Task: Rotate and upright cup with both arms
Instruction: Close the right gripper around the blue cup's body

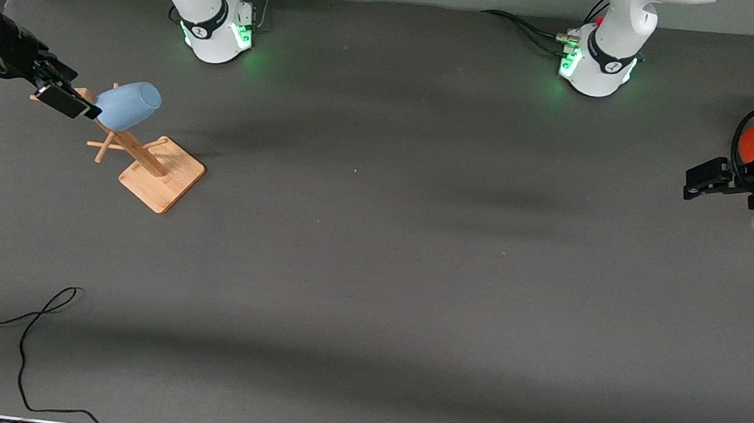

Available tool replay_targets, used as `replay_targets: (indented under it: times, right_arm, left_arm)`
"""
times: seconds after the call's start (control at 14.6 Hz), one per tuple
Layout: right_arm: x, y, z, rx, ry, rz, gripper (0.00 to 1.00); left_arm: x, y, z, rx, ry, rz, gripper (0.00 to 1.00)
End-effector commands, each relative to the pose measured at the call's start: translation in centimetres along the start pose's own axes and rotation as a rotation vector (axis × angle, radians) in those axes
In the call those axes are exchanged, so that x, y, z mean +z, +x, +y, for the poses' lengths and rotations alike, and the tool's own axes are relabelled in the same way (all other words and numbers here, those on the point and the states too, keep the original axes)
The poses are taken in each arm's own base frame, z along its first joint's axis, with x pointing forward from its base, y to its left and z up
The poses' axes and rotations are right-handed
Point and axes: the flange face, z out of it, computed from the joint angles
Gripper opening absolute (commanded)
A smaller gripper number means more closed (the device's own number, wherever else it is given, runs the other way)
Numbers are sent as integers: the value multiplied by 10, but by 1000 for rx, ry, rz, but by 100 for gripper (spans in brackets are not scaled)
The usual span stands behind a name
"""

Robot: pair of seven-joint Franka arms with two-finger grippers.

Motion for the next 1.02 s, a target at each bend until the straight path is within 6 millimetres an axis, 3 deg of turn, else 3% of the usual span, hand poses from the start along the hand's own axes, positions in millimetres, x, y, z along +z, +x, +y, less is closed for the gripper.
replay_targets:
  times: [0.0, 0.34, 0.96]
  right_arm:
    - [17, 17, 45, 226, 92, -102, 100]
    - [64, 15, 81, 328, 143, -114, 100]
    - [131, 20, 77, 405, 156, -132, 100]
  left_arm:
    - [-5, 1, -1, 15, 13, 11, 100]
    - [-5, 2, -1, 15, 13, 11, 100]
    - [-6, 1, -1, 14, 13, 13, 100]
